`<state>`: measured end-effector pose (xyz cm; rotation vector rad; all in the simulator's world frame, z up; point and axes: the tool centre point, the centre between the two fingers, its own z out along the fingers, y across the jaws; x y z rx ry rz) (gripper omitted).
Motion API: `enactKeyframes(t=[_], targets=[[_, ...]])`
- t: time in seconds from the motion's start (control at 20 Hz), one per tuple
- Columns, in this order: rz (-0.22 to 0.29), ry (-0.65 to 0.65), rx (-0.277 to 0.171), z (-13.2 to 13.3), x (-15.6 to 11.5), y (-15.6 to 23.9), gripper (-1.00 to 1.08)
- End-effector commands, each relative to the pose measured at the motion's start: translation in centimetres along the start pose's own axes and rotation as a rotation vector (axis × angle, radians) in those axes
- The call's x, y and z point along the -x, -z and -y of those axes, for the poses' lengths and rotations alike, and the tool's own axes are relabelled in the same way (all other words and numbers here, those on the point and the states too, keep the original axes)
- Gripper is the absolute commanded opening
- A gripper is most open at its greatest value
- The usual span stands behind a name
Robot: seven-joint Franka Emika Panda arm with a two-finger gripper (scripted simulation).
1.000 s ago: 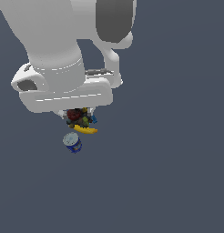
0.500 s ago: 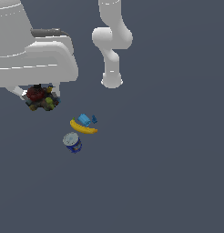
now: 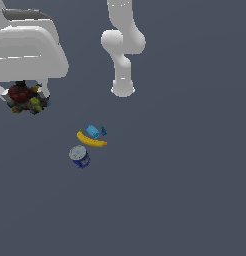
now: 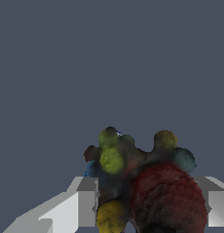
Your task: Pick up a designated object from a clutter of objects.
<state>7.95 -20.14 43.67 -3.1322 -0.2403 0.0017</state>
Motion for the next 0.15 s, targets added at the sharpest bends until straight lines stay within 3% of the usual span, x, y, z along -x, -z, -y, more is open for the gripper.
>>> enactKeyframes(t=[0.0, 0.1], targets=[[-0.001, 0.001, 0.0, -0.18, -0.02, 0.27, -1.0], [-0.001, 0.001, 0.0, -0.21, -0.02, 0.3, -1.0]])
